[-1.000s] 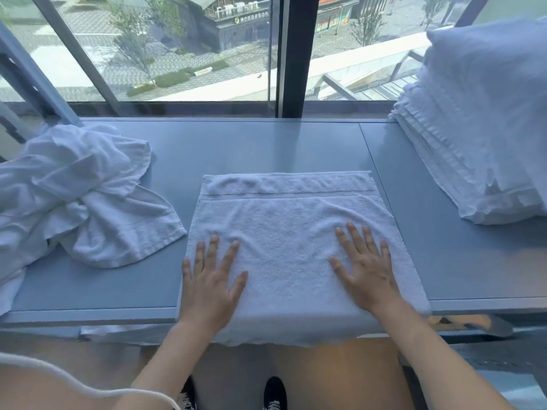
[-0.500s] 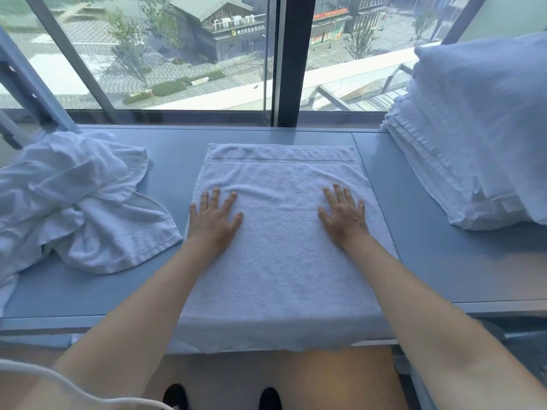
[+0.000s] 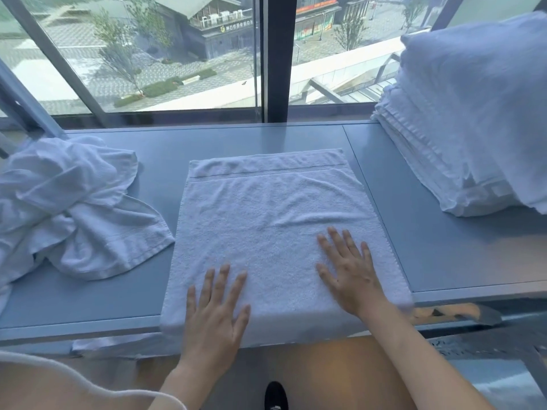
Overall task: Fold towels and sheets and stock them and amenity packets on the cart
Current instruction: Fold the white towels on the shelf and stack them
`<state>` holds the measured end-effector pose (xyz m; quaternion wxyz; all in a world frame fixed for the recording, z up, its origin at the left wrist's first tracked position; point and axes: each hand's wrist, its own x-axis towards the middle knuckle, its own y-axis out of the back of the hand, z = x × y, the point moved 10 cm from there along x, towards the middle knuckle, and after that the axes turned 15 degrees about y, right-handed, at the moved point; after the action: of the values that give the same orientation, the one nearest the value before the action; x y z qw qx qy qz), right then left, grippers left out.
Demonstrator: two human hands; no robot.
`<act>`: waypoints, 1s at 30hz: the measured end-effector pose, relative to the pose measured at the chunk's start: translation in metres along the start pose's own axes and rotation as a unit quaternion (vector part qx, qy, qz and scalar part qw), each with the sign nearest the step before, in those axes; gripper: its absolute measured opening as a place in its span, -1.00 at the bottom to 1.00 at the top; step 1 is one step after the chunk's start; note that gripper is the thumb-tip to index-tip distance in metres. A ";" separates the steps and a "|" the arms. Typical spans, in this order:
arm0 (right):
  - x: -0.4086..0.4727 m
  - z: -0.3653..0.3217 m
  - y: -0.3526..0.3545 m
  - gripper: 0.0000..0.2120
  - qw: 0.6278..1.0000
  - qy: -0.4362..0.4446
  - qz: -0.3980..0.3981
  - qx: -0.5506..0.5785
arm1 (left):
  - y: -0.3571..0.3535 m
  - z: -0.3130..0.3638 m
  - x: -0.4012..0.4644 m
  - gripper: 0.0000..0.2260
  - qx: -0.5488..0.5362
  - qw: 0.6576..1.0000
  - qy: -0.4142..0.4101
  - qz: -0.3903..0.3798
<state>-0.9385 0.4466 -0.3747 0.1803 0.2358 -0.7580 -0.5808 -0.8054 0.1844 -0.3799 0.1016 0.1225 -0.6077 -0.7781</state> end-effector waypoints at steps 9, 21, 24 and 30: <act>0.037 0.016 0.005 -0.38 1.000 -0.012 0.007 -0.003 | 0.002 0.001 0.049 -0.43 0.012 0.999 0.009 -0.030; 0.085 0.021 0.026 -0.40 1.000 -0.009 0.020 -0.005 | 0.007 0.011 0.108 -0.45 -0.002 0.999 0.013 -0.032; 0.069 -0.029 0.023 -0.41 0.997 0.064 0.040 0.027 | 0.007 0.011 0.109 -0.44 0.001 1.000 0.013 -0.020; 0.025 -0.080 -0.012 -0.43 0.992 0.125 -0.014 0.027 | 0.008 0.012 0.108 -0.44 0.006 1.000 0.015 -0.015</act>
<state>-0.9136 0.3665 -0.3660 0.2591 0.3220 -0.7417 -0.5283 -0.9117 0.1605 -0.3763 0.0984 0.1442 -0.6088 -0.7739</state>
